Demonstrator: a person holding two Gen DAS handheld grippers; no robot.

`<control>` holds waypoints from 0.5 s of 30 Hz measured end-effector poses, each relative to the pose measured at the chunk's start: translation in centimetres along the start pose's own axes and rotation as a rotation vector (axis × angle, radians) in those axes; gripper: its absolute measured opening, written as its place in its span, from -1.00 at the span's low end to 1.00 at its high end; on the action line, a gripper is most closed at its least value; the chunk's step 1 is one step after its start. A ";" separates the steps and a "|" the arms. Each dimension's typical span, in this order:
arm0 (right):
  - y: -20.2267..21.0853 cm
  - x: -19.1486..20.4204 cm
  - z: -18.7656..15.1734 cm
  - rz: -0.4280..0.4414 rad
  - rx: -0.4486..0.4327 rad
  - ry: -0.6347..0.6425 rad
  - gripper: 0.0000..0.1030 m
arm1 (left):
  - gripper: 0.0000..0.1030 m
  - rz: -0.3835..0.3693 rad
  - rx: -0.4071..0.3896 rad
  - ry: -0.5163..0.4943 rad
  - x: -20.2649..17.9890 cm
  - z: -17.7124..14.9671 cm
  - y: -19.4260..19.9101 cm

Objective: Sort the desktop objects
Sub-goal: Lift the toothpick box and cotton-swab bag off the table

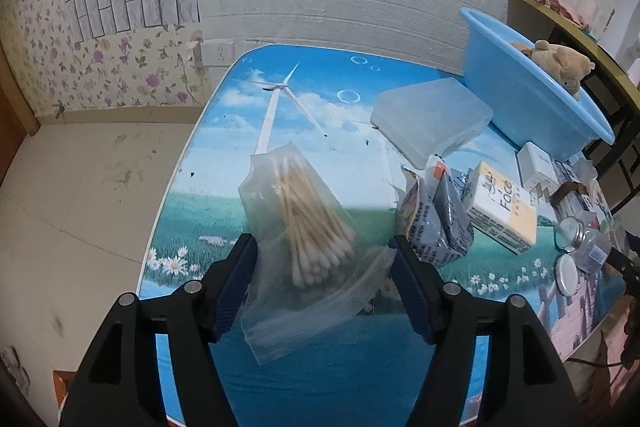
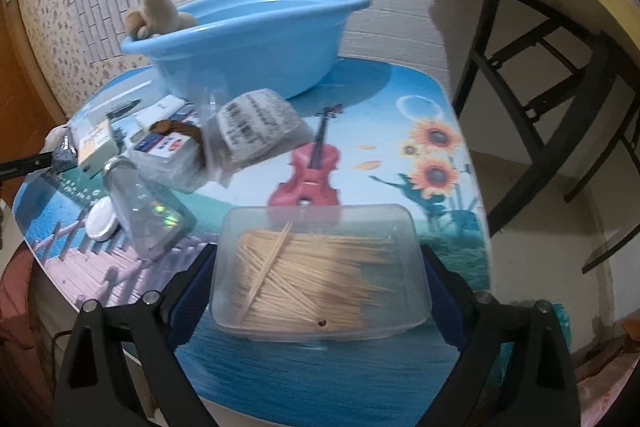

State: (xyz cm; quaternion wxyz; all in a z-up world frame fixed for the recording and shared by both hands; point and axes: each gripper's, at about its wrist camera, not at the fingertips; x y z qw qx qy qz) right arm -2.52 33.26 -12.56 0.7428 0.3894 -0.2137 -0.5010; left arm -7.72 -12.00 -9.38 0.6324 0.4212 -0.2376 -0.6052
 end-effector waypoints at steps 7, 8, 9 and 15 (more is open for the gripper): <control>-1.7 1.6 1.9 0.066 -0.036 0.002 0.95 | -0.08 -0.044 0.008 -0.043 -1.0 -0.5 0.5; -1.9 1.8 2.3 0.062 -0.036 0.005 0.95 | -0.09 -0.044 0.008 -0.048 -1.1 -0.6 0.6; -2.1 1.9 2.6 0.059 -0.036 0.010 0.95 | -0.09 -0.044 0.008 -0.051 -1.2 -0.7 0.6; -1.4 1.8 2.6 0.041 -0.045 0.048 0.95 | -0.05 -0.049 0.012 -0.024 -0.2 -0.9 0.8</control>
Point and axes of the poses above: each gripper's, at about its wrist camera, not at the fingertips, and y roughly against the way its jaws point, x to its left, z to its top, and after that the axes turned 10 degrees about y, right-handed
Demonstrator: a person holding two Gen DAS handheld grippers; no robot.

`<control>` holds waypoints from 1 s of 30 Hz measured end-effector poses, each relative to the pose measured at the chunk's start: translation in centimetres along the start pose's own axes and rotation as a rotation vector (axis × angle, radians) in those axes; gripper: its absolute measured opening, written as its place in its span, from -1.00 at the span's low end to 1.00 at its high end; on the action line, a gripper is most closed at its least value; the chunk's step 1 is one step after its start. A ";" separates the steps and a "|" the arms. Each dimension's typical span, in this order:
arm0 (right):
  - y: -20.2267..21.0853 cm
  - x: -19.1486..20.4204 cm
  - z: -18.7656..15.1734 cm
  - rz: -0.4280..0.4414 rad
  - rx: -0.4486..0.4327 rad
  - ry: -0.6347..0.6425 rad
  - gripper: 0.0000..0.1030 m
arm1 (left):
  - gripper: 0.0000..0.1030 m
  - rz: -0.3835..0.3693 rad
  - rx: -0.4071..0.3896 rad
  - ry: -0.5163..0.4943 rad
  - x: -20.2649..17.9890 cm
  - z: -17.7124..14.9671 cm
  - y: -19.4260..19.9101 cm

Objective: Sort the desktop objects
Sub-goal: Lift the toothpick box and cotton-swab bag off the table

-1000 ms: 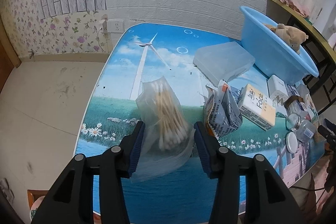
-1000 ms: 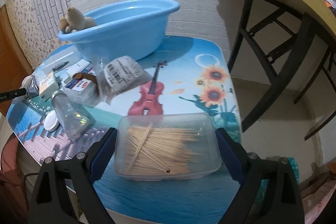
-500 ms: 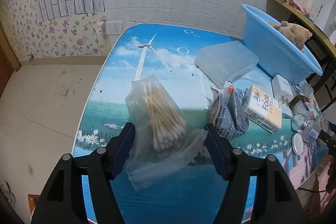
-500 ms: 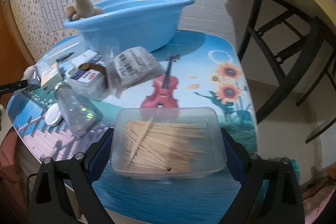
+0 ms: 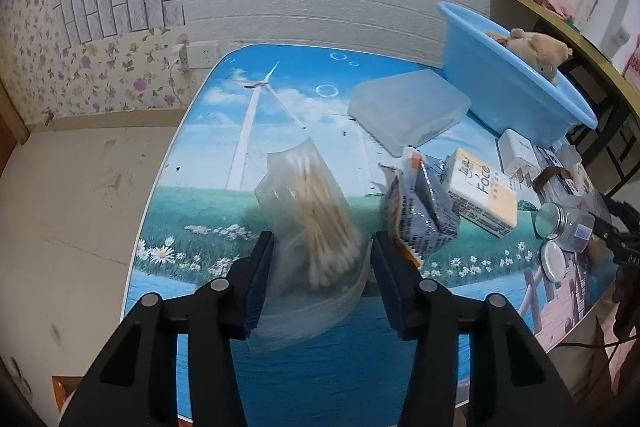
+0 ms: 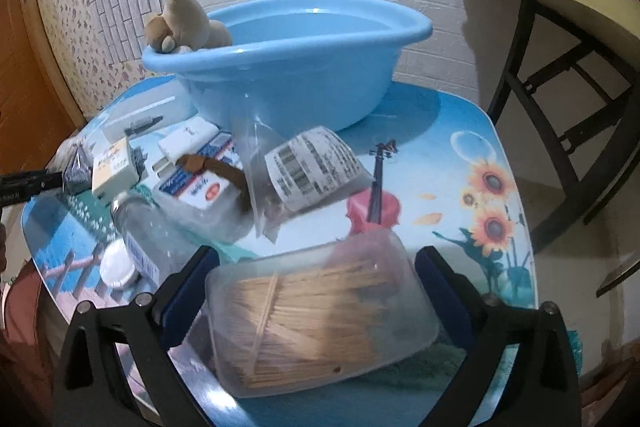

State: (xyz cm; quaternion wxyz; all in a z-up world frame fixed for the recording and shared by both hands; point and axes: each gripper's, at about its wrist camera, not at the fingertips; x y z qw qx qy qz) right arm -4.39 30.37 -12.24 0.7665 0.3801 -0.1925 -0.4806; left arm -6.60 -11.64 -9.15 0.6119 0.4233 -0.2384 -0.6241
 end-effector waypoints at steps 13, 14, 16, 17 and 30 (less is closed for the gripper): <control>1.8 0.5 -2.2 -0.010 0.049 0.089 0.95 | 0.16 -0.002 -0.017 -0.003 -0.3 0.0 -0.3; 1.7 0.5 -2.2 -0.012 0.050 0.090 0.95 | 0.17 -0.002 -0.017 -0.003 -0.3 0.0 -0.3; 1.4 0.5 -2.2 -0.005 0.054 0.081 0.95 | 0.20 -0.002 -0.019 -0.003 -0.2 0.0 -0.3; 1.3 0.5 -2.3 -0.004 0.058 0.077 0.95 | 0.24 -0.001 -0.020 -0.004 -0.2 0.0 -0.3; 1.2 -0.1 -2.5 0.009 0.044 0.039 0.82 | -0.10 0.001 -0.061 -0.013 -0.1 0.2 -0.6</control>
Point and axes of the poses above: each gripper's, at about its wrist camera, not at the fingertips, and y roughly against the way its jaws point, x to its left, z to its top, and after that the axes turned 10 degrees about y, right-handed
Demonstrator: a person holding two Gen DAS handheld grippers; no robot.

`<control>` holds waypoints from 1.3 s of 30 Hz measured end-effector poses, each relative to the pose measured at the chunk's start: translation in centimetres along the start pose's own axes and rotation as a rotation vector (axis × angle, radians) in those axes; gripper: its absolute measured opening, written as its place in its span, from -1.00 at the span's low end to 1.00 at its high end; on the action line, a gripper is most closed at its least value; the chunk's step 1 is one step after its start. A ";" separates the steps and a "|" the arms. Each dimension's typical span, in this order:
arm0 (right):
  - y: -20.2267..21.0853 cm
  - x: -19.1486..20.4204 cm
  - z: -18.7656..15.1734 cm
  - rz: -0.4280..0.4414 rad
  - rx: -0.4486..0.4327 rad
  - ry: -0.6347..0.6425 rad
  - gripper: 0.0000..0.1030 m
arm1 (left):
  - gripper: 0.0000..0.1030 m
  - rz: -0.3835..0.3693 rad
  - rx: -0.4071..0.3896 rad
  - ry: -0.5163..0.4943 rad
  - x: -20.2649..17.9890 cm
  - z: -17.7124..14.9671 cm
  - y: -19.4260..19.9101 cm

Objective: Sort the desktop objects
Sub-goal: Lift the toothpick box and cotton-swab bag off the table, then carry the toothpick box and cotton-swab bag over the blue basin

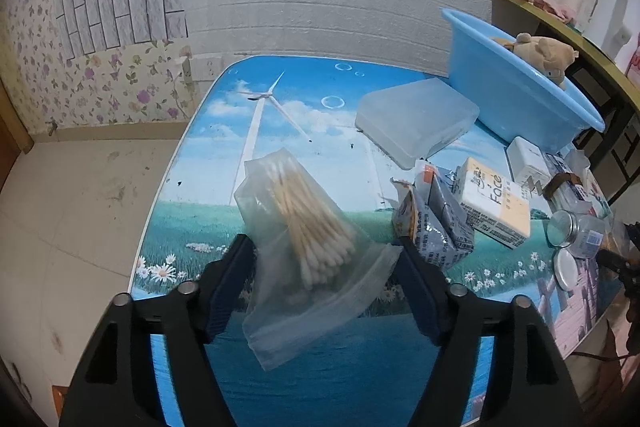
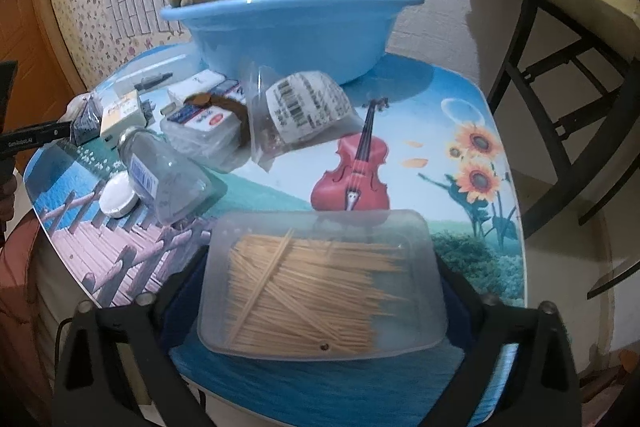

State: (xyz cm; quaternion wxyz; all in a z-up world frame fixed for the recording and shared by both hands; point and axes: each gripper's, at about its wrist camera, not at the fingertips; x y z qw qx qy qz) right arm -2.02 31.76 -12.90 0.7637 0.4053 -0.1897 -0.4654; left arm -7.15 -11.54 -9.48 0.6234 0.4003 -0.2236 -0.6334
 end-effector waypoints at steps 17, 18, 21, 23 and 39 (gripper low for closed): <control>3.9 -0.4 5.9 0.031 -0.188 -0.014 0.82 | -0.21 -0.103 -0.124 0.003 -2.3 4.3 5.3; 3.9 -0.3 6.4 0.035 -0.197 -0.007 0.82 | -0.21 -0.111 -0.129 0.001 -2.7 4.8 5.4; 3.8 -0.4 8.0 0.044 -0.217 0.007 0.82 | -0.21 -0.146 -0.131 -0.015 -4.4 6.3 5.3; 3.6 -0.3 9.2 0.052 -0.228 0.014 0.82 | -0.21 -0.155 -0.126 -0.045 -5.9 7.1 4.9; -0.3 -1.3 15.1 0.076 -0.224 0.057 0.82 | -0.21 -0.260 -0.058 -0.261 -16.4 10.4 1.6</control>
Point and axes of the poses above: each gripper's, at about its wrist camera, not at the fingertips, and y roughly against the way its jaws point, x to its left, z to its top, and after that the axes turned 10 degrees about y, right-handed
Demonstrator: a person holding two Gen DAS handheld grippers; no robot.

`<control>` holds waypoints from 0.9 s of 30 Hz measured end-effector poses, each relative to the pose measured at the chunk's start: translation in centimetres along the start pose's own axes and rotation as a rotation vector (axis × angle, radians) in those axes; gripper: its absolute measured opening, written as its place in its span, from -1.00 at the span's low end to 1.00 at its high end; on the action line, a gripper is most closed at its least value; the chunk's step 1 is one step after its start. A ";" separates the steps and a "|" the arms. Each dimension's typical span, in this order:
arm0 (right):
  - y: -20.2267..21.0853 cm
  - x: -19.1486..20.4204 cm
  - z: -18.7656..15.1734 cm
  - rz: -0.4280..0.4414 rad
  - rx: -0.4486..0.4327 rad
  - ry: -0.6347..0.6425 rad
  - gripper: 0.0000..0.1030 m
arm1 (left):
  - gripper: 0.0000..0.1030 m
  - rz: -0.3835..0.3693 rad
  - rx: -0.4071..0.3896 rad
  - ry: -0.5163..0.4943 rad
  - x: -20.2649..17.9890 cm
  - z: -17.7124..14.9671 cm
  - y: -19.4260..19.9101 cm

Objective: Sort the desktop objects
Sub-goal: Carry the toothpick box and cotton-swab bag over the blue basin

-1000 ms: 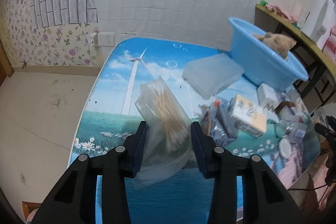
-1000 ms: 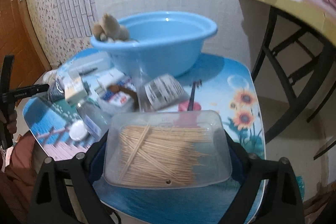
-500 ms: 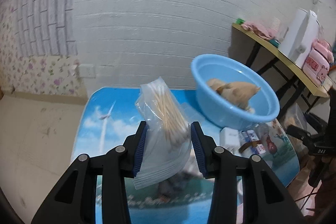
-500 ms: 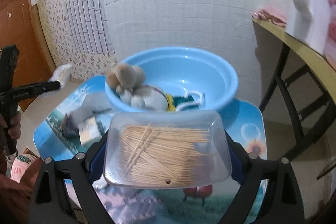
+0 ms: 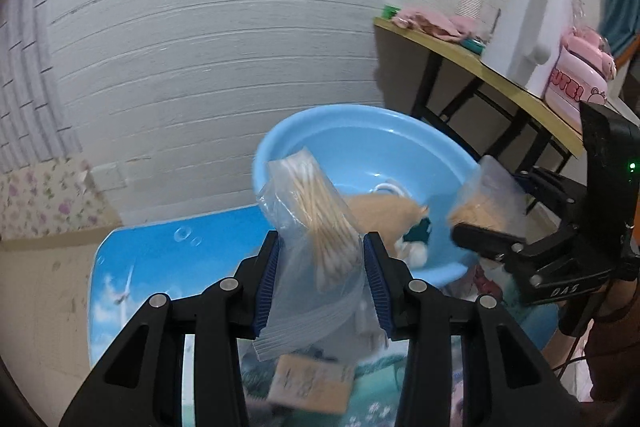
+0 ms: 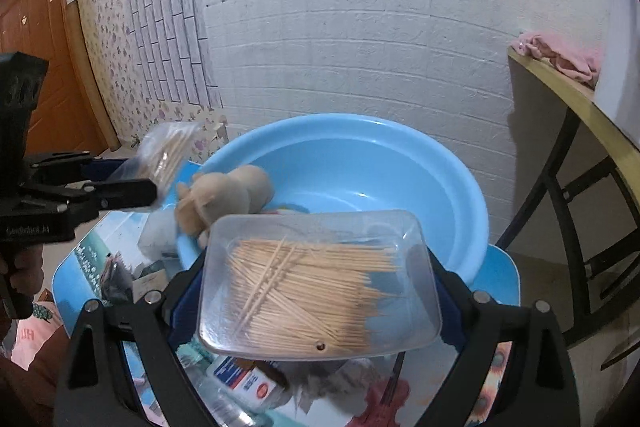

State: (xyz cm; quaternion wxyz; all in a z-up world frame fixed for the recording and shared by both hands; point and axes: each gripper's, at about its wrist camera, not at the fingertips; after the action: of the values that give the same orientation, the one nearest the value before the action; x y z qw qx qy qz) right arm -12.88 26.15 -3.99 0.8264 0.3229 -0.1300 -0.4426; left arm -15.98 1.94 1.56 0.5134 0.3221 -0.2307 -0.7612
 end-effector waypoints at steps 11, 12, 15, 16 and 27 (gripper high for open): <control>-2.5 -2.5 0.8 -0.012 0.011 -0.054 0.82 | 0.06 -0.052 0.000 -0.048 -2.5 3.3 -3.6; -2.8 -2.7 0.8 -0.007 0.014 -0.061 0.82 | 0.18 -0.057 0.002 -0.044 -2.4 3.3 -3.6; -3.6 -2.5 0.6 0.024 0.033 -0.070 0.82 | 0.54 -0.058 0.019 -0.036 -2.0 3.0 -4.0; -3.9 -2.3 0.5 0.026 0.037 -0.069 0.83 | 0.61 -0.058 0.025 -0.036 -1.9 2.9 -4.1; -3.2 -1.8 0.5 -0.040 0.018 -0.075 1.00 | 0.73 -0.051 0.022 -0.012 -0.8 2.0 -3.4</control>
State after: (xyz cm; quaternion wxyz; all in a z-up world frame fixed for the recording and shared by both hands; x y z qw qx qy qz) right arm -16.23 26.17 -5.59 0.8089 0.3160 -0.1584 -0.4698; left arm -19.36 4.02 0.80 0.4887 0.3288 -0.2339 -0.7735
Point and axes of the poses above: each gripper's, at about its wrist camera, not at the fingertips, and y roughly against the way its jaws point, x to its left, z to its top, and after that the axes turned 10 degrees about y, right-handed
